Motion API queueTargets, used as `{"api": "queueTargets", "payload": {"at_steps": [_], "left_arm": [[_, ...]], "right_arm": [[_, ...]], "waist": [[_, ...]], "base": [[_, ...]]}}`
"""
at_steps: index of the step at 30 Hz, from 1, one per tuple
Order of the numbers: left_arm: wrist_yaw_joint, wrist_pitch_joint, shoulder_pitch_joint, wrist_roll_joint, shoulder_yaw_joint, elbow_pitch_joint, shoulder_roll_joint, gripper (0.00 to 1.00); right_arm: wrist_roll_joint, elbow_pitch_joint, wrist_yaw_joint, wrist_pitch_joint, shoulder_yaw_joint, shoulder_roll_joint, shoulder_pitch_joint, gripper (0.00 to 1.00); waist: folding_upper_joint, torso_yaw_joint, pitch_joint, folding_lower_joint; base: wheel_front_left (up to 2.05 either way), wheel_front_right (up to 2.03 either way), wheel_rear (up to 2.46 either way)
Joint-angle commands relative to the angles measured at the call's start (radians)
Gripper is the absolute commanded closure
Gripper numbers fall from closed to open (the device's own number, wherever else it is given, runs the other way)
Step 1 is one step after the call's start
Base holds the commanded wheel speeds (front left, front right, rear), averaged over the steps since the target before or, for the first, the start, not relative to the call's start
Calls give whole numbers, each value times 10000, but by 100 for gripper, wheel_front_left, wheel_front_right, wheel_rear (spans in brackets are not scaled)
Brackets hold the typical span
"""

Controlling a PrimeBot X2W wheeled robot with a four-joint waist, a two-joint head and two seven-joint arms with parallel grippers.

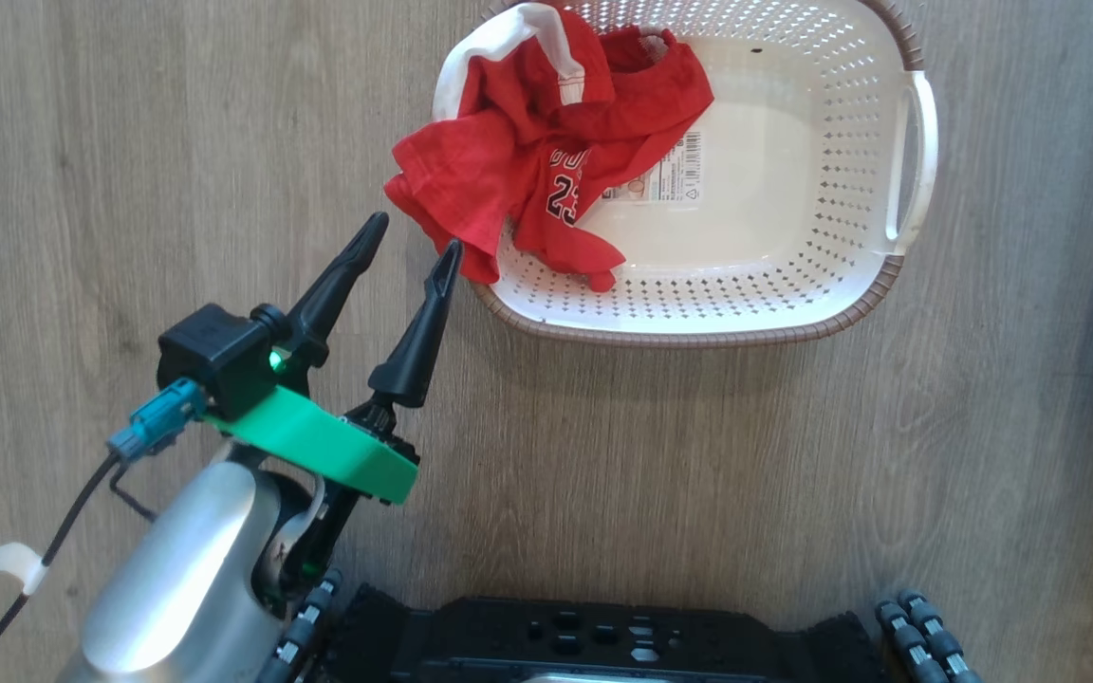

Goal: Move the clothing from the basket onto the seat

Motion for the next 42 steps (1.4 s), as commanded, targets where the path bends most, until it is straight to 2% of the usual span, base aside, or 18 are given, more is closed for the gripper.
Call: {"api": "queueTargets", "payload": {"at_steps": [1,7,12,20,24,25,29,38,41,42], "left_arm": [[38,27,176,-22,387,-282,342,0],[128,34,119,-77,462,-307,365,0],[169,5,75,-141,533,-203,298,0],[270,-41,293,-240,615,225,205,0],[388,-63,554,-387,681,608,45,0],[461,-75,732,-458,720,785,-48,0],[652,-95,1164,-605,858,1156,-173,0],[1018,-111,2050,-927,1210,1846,-127,0],[1079,-114,2205,-919,1270,1910,-57,0],[1141,-121,2361,-855,1356,1964,30,0]], "right_arm": [[-39,-300,69,-48,83,-314,173,0],[-139,6,69,50,603,-716,769,0],[-5,371,69,-109,1461,-1186,1480,0],[1520,273,69,-1008,3581,-1214,2808,0],[2489,32,69,-1685,4649,-959,3578,0],[2972,-70,69,-2055,5186,-792,4046,0],[3528,-191,69,-2693,6303,-495,5244,0],[4153,-311,69,-4359,8209,1084,8193,0],[4116,-333,69,-4743,8515,1266,8790,0],[4042,-368,69,-5175,8547,1505,9250,0]], "waist": [[0,-20,-18,0],[0,-136,-184,0],[0,-374,-564,0],[0,-944,-1959,0],[0,-979,-3029,0],[0,-916,-3572,0],[0,-699,-4612,0],[0,-211,-6243,0],[0,-131,-6409,0],[0,-85,-6553,0]], "base": [[0,0,0],[0,0,0],[0,0,0],[0,0,0],[0,0,0],[0,0,0],[0,0,0],[0,0,0],[0,0,0],[0,0,0]]}}
